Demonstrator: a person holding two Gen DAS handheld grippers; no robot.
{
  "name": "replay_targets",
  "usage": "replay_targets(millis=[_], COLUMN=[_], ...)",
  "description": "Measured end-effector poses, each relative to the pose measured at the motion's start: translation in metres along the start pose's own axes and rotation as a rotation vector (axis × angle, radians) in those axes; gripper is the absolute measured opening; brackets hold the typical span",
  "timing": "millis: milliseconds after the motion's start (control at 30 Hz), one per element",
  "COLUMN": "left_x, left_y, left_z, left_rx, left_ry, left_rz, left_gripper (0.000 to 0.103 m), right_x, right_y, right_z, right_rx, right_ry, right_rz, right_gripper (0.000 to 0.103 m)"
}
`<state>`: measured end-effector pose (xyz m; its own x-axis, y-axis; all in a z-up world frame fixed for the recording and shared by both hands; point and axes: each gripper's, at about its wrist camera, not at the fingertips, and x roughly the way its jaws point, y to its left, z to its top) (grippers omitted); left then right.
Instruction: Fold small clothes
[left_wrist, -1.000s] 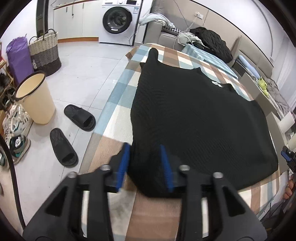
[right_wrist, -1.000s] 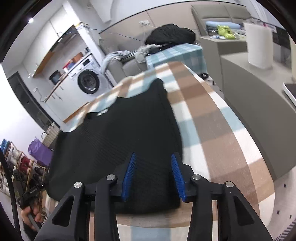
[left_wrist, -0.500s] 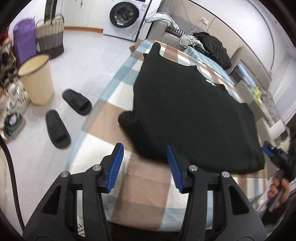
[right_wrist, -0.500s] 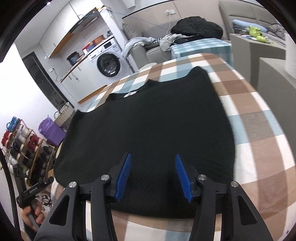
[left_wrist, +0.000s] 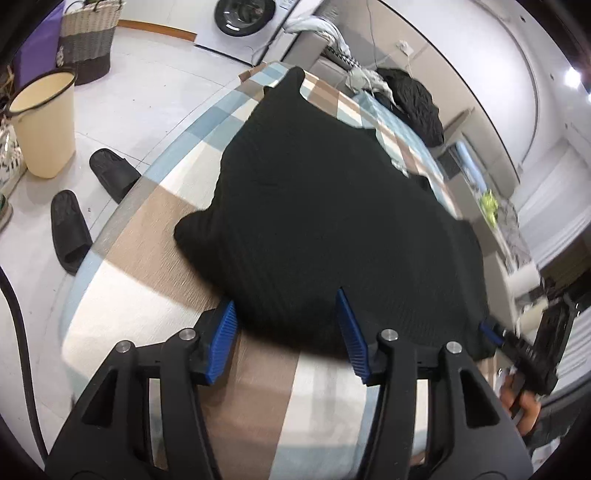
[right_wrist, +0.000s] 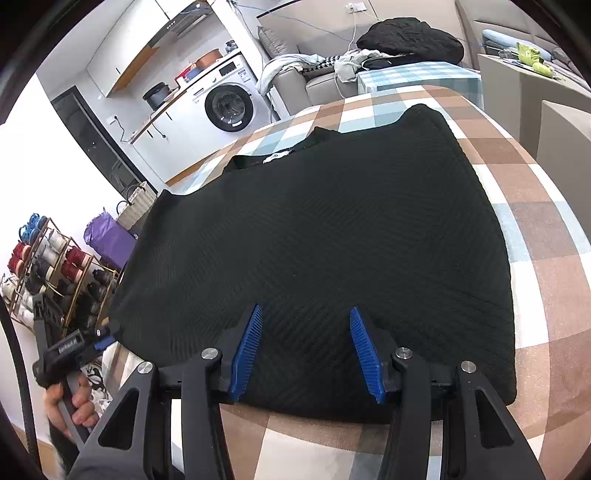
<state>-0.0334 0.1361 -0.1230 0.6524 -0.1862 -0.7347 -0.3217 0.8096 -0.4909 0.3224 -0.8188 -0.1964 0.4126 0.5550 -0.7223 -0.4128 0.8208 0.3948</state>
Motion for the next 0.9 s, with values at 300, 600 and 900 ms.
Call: replay_targets(millis=[300,600,900], left_x=[0.032,0.039,0.021], left_y=[-0.013,-0.032,-0.073], left_z=[0.024,0.033,0.043], left_rx=[-0.021,0.062,0.226], left_ry=[-0.106,-0.141,-0.216], left_rz=[0.061,0.099,0.149], left_gripper=[0.046,0.017,0.016], right_x=[0.019,0.027,0.022], right_y=[0.020,0.022,0.016], right_z=[0.009,0.007,0.004], right_rx=[-0.051,-0.053,-0.021], right_ry=[0.019,0.030,0.027], right_rz=[0.001,-0.007,-0.015], right_gripper=[0.051,0.051,0.051])
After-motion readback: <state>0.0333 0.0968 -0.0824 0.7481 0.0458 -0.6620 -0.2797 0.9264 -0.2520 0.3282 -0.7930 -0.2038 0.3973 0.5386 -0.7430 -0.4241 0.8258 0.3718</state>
